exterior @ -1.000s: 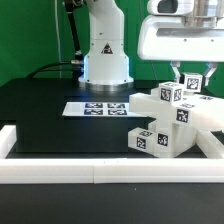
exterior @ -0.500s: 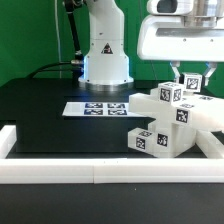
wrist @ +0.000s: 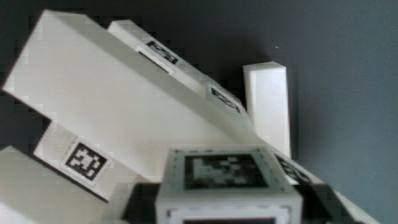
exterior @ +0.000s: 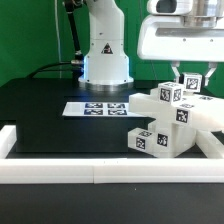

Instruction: Assemble chair

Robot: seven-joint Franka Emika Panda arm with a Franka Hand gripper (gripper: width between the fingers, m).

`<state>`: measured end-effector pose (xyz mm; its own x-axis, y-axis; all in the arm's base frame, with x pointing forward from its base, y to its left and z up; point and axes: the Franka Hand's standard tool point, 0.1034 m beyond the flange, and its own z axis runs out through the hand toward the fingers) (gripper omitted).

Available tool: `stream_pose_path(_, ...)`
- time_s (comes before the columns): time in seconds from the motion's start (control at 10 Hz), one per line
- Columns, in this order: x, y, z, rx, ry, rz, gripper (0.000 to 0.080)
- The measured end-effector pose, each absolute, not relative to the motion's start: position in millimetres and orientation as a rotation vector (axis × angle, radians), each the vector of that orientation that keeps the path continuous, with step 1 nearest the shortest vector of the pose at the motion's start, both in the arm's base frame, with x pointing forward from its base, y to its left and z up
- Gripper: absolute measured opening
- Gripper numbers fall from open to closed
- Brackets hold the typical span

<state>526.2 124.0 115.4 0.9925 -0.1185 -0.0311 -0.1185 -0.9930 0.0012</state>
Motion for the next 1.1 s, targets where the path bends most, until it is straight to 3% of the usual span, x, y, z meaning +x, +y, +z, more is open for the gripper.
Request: stream_pose_path(1.1,526.3,126.2,115.7,-2.888,1.256,0.046,0.0281)
